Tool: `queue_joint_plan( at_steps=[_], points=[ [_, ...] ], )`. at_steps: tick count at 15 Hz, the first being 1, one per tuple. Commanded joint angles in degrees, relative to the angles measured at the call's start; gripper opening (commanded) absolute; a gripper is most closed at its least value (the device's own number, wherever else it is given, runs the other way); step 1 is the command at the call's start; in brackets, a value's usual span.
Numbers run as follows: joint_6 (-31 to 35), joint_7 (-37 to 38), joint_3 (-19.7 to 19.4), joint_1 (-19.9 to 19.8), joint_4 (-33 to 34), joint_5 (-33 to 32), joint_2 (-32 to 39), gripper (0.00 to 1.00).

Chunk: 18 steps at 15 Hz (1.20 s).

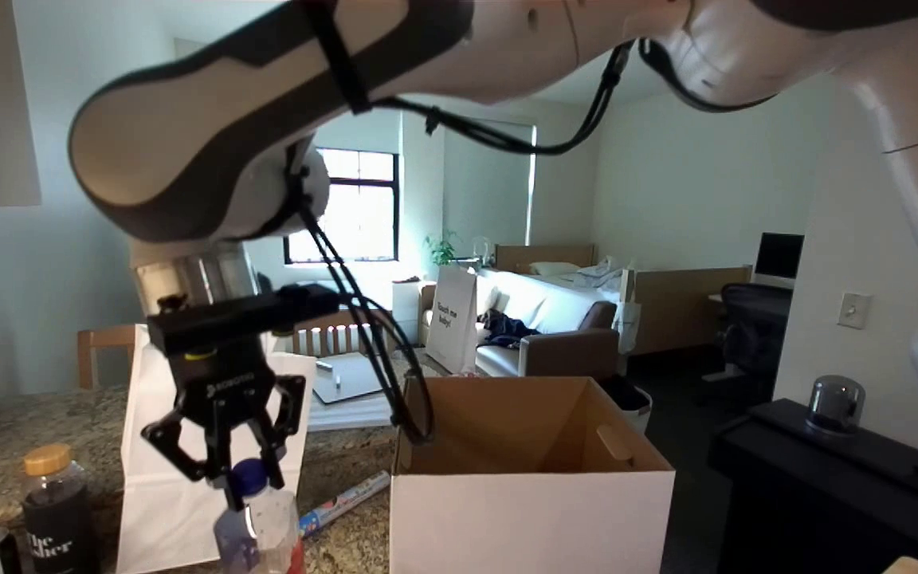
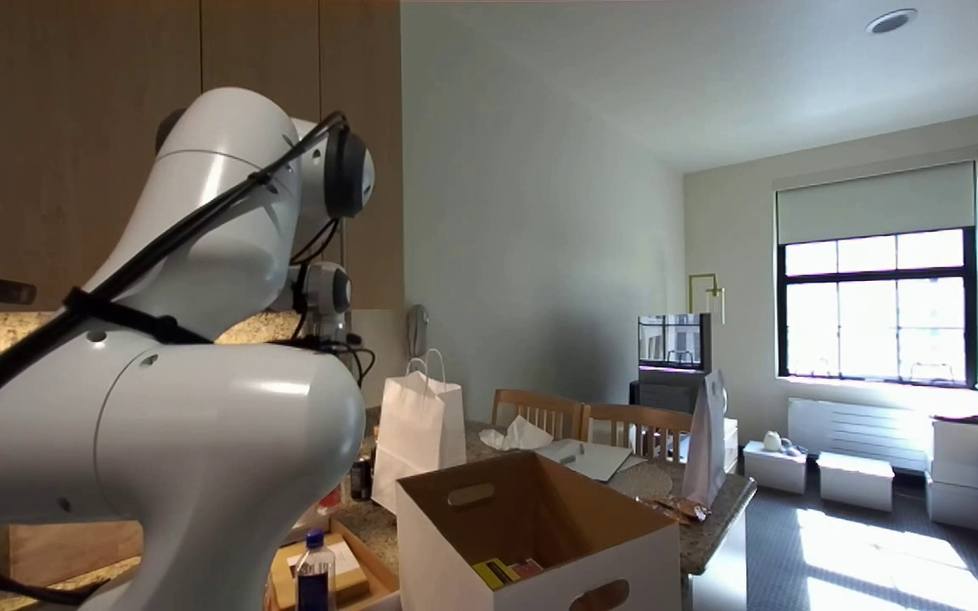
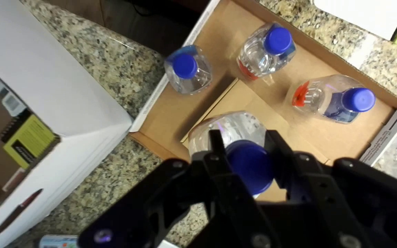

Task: Put two empty water bottles inside the white storage box

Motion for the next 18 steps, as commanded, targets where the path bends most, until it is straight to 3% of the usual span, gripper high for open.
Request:
queue_joint_plan(
  at_steps=[1, 7, 12, 16, 18],
  points=[
    [-5.64, 4.77, 0.54, -3.64, -5.2, 2.98, -11.31, 0.14],
    [-5.24, 2.79, 1.21, -16.08, -14.73, 16.56, -28.26, 0.15],
    [-7.02, 2.88, -2.37, -26.69, -23.54, 23.59, -40.28, 0.15],
    [-6.07, 7.48, -3.68, -34.11, -24.93, 18.86, -43.07, 0.15],
    [-8.06, 8.9, -3.76, -36.91, -22.89, 15.31, -40.44, 0.15]
  ],
)
